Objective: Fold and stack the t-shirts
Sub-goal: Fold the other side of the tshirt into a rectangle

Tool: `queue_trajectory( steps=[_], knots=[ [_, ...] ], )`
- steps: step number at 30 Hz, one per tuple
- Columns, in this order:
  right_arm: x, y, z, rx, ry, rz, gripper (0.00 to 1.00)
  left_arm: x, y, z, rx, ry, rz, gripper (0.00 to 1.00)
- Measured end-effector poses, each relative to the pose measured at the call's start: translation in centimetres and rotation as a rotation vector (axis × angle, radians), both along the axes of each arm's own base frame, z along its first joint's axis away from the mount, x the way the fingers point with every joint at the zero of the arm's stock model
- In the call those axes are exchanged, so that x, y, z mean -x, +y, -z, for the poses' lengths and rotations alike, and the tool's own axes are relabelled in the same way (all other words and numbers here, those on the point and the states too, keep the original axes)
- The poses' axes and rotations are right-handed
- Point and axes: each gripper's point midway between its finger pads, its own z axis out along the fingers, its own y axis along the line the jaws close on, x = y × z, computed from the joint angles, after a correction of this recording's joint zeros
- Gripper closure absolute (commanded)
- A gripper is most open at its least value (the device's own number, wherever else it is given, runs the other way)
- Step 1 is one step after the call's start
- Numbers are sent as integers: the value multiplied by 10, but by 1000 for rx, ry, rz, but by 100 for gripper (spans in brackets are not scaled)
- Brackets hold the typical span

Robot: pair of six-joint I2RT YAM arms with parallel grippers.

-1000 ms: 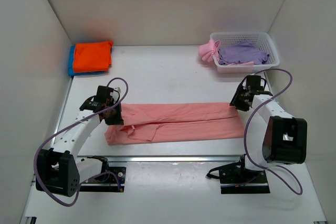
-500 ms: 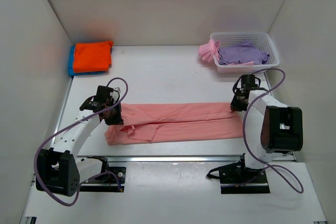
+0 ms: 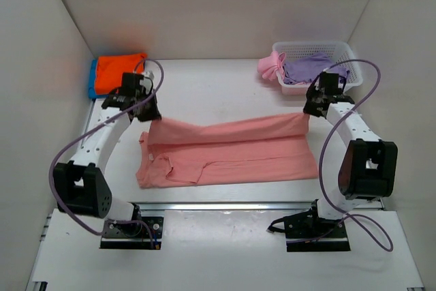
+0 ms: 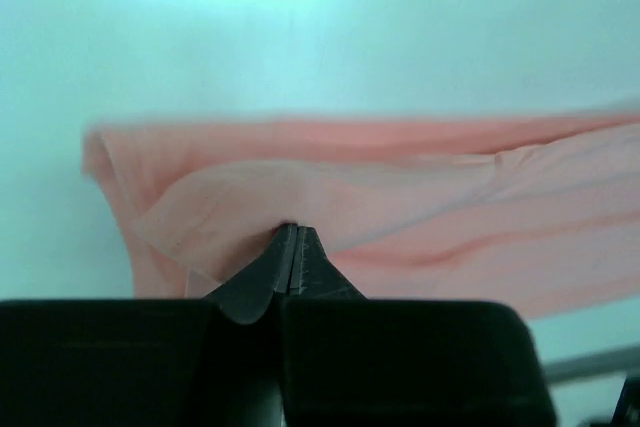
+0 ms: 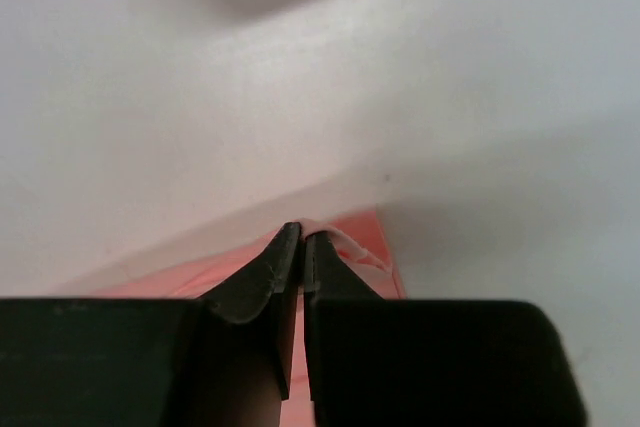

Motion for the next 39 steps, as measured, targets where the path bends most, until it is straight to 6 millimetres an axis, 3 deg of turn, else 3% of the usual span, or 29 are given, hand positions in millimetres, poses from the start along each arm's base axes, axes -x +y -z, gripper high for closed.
queue_trajectory(
  steps=[3,5,10,16,21,27,33,39],
  knots=[
    [-31,-4,-28,18,-119,-12,100,-47,0,-33,14,-112,-16,100],
    [-47,-4,-42,42,-189,-33,100,-67,0,-45,20,-161,-24,100],
    [-64,3,-44,114,-246,-91,100,-70,0,-34,21,-157,-24,100],
    [-48,11,-10,142,-201,-126,100,-38,5,14,3,-38,-21,100],
    [-8,1,19,136,-139,-107,100,-5,11,19,-6,-22,-19,100],
    [21,-16,23,123,-137,-65,100,33,12,14,-2,-61,-5,100],
    [36,-13,30,133,-132,-95,100,72,9,44,2,12,17,100],
    [49,-12,36,109,-121,-101,100,93,9,65,5,68,18,100]
  ],
)
